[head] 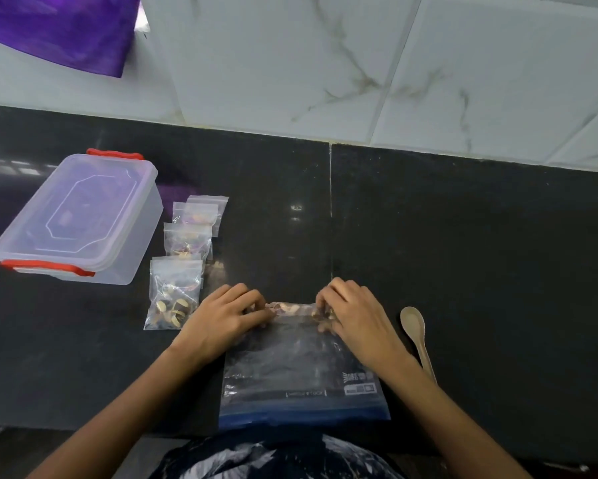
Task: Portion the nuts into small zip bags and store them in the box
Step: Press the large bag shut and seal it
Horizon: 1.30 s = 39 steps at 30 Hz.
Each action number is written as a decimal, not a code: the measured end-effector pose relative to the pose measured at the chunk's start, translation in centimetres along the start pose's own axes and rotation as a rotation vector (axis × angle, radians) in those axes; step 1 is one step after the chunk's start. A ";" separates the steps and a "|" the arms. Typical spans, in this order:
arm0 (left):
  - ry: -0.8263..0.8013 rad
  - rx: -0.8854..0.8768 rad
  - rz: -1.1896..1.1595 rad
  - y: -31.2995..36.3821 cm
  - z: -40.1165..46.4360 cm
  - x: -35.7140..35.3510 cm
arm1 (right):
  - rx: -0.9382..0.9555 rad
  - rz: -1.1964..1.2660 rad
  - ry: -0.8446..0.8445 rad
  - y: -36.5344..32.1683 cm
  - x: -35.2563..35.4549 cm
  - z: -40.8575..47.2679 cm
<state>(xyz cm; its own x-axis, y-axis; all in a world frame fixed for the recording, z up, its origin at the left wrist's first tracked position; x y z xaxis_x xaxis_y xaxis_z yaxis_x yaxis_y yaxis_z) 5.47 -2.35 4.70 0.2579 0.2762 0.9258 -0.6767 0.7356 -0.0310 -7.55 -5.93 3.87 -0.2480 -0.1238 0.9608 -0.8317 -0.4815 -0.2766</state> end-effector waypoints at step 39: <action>-0.233 0.303 -0.389 3.6 -1.3 -1.5 | -0.047 0.244 -0.009 0.3 -0.8 -6.9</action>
<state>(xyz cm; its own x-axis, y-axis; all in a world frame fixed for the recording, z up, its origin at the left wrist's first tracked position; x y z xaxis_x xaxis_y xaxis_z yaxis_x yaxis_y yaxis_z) 3.57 0.65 2.69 0.3921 -0.1505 0.9075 -0.7393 0.5355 0.4082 -11.01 0.00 2.92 -0.4400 -0.2389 0.8656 -0.7699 -0.3957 -0.5006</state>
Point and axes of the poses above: each hand's wrist, its own z-axis towards the middle knuckle, its own x-axis out of the back of the hand, y = z × x, the point moved 10 cm from there along z, towards the middle knuckle, and after that the axes turned 7 degrees about -x, right-handed, at the moved point
